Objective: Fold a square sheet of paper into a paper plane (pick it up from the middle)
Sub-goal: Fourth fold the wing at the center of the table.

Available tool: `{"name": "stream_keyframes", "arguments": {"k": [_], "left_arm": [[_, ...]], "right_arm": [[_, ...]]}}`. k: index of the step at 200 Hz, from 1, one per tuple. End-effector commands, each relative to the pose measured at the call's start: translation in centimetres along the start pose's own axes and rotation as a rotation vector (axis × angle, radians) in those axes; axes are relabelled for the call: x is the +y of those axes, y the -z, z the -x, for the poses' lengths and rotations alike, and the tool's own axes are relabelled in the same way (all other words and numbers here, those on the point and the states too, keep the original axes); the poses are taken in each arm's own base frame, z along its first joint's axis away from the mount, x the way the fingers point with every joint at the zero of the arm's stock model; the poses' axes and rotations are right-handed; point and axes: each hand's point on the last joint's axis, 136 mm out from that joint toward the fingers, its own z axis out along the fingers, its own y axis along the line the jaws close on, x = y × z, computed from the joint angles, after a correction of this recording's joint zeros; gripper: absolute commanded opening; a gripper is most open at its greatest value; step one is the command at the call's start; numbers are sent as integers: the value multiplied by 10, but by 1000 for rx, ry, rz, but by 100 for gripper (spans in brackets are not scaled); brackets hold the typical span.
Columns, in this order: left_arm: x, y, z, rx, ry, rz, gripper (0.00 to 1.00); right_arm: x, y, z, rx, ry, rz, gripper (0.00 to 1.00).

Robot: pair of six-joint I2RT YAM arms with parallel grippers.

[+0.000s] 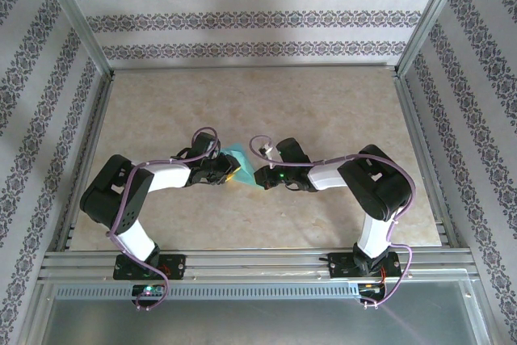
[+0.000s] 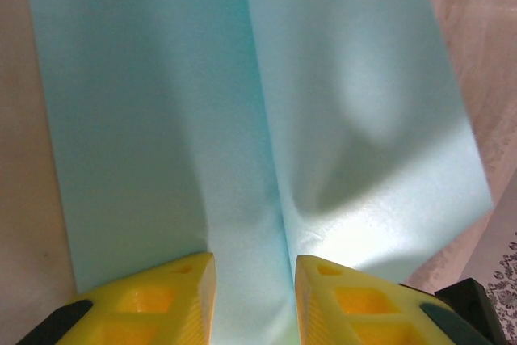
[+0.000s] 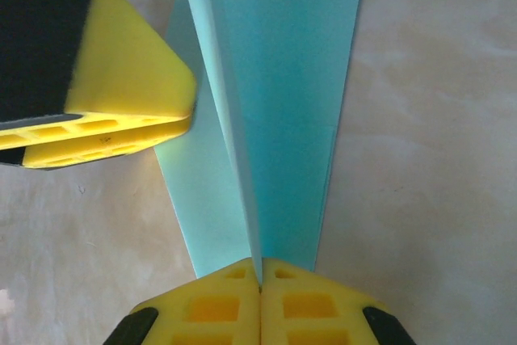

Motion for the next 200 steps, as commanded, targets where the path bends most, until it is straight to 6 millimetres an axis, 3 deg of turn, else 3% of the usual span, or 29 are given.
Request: {"name": "stream_keyframes", "arguments": {"k": [1,34,101,200], "left_arm": [[-29,13,3,-30,-69,-87,32],[-45,18,4,-41,-89,-172,30],[-40,-2,1,4,-67,-180,27],[-8,-18,-1,42,-49,-20,38]], "right_arm": [[-4,-5,-26,109,-88,6,6],[-8,-6,-29,134,-141,-3,6],[-10,-6,-32,165,-220,8,7],[-5,-4,-32,200,-230,25,15]]}}
